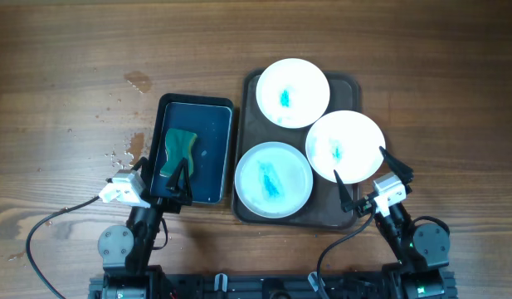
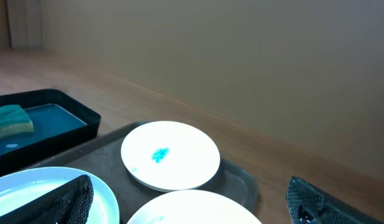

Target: Clean dirty plates on tray and stack at the side

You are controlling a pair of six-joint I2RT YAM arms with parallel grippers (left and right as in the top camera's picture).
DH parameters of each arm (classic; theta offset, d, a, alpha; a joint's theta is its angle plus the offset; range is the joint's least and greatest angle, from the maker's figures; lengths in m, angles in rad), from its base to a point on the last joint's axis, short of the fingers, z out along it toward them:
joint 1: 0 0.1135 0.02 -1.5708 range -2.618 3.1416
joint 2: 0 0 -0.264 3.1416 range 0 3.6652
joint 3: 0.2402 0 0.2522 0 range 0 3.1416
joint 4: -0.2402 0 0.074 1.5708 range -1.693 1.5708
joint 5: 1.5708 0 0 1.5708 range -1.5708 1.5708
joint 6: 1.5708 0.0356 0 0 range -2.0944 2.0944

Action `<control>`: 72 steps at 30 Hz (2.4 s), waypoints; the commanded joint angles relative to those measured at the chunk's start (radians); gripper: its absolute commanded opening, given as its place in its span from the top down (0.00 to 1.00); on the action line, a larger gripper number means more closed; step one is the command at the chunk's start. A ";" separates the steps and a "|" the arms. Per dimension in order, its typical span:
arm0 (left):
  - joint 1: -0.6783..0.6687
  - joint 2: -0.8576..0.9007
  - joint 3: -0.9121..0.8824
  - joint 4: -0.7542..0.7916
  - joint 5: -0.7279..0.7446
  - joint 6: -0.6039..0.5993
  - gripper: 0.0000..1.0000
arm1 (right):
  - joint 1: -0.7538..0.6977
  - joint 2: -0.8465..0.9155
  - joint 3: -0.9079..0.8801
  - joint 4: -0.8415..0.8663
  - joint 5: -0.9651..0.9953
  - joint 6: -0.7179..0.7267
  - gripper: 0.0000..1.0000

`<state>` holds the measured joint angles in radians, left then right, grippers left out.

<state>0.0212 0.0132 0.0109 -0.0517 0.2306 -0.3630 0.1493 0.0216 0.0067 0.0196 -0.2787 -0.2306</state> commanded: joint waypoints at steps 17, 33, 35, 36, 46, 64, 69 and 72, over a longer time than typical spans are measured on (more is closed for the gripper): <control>-0.006 -0.006 -0.005 -0.002 0.005 0.019 0.00 | -0.005 0.001 -0.001 0.002 0.010 -0.005 0.00; -0.006 -0.006 -0.005 0.005 0.078 0.011 0.00 | -0.005 0.001 -0.002 0.040 -0.061 0.106 0.00; -0.006 -0.006 -0.005 0.055 0.143 0.011 0.00 | -0.005 0.001 0.003 0.071 -0.114 0.163 0.00; -0.006 -0.006 -0.003 0.130 0.203 0.011 0.00 | -0.005 0.001 0.027 0.069 -0.122 0.193 0.00; -0.006 0.707 0.974 -0.704 0.135 0.019 0.00 | -0.005 0.663 0.984 -0.685 -0.297 0.207 0.00; -0.006 1.099 1.248 -1.118 0.122 0.027 0.00 | 0.360 1.289 0.615 -0.599 0.140 0.737 0.50; -0.037 1.140 1.248 -1.133 0.051 0.072 0.08 | 0.360 1.455 0.614 -0.421 0.167 0.782 0.73; -0.107 1.218 1.248 -1.139 -0.026 0.071 0.22 | 0.360 1.490 0.614 -0.363 0.178 0.808 0.93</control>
<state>-0.0345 1.1702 1.2442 -1.1885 0.2928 -0.3119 0.5053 1.4834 0.6235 -0.3611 -0.1261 0.5472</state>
